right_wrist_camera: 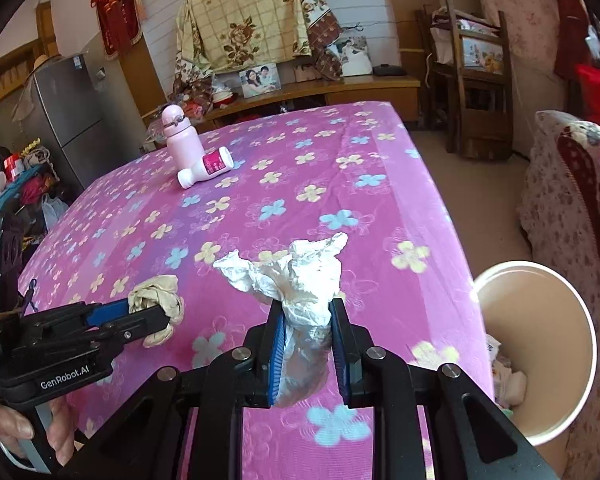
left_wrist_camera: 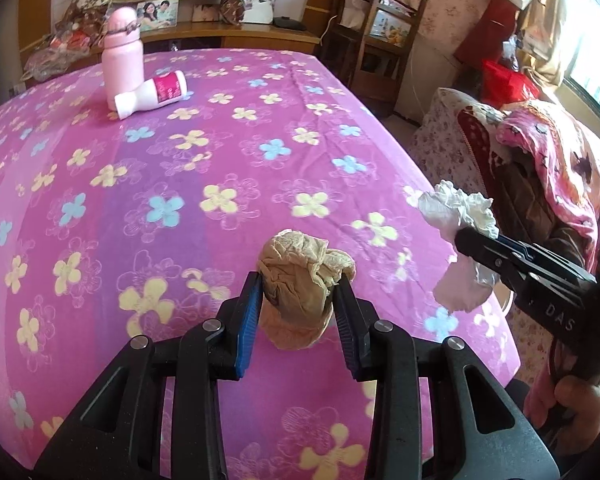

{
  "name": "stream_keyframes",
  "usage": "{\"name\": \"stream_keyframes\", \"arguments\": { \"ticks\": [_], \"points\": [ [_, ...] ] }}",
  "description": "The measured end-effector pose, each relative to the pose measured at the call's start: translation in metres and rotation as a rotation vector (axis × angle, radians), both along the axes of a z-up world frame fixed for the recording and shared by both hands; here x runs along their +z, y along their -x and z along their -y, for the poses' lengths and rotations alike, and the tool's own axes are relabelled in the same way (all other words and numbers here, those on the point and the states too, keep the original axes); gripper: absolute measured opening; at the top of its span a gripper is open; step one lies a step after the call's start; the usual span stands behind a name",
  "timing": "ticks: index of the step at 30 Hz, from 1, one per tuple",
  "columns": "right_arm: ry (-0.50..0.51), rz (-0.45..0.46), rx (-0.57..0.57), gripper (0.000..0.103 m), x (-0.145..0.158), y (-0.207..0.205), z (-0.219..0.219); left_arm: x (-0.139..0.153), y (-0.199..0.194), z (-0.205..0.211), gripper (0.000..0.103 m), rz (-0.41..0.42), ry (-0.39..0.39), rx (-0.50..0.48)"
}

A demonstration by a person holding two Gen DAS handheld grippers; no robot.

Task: Collect trash
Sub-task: 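Carry both tissues over the bin and open both tools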

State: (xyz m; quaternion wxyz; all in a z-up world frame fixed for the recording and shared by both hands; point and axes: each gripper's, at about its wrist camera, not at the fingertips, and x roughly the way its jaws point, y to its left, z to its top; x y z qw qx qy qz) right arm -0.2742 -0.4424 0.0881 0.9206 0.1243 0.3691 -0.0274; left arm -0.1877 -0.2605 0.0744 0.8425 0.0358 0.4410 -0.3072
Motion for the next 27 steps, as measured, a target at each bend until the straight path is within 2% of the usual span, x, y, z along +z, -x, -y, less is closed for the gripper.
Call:
{"name": "stream_keyframes", "arguments": {
  "ticks": [15, 27],
  "points": [
    [0.035, 0.032, -0.099, 0.021, 0.016, 0.051, 0.037, 0.021, 0.029, 0.053, 0.033, 0.057, -0.001, -0.099],
    [0.015, 0.021, -0.226, 0.021, 0.009, 0.087, 0.092, 0.022, 0.048, 0.116, 0.033, 0.085, -0.026, -0.202]
  ]
}}
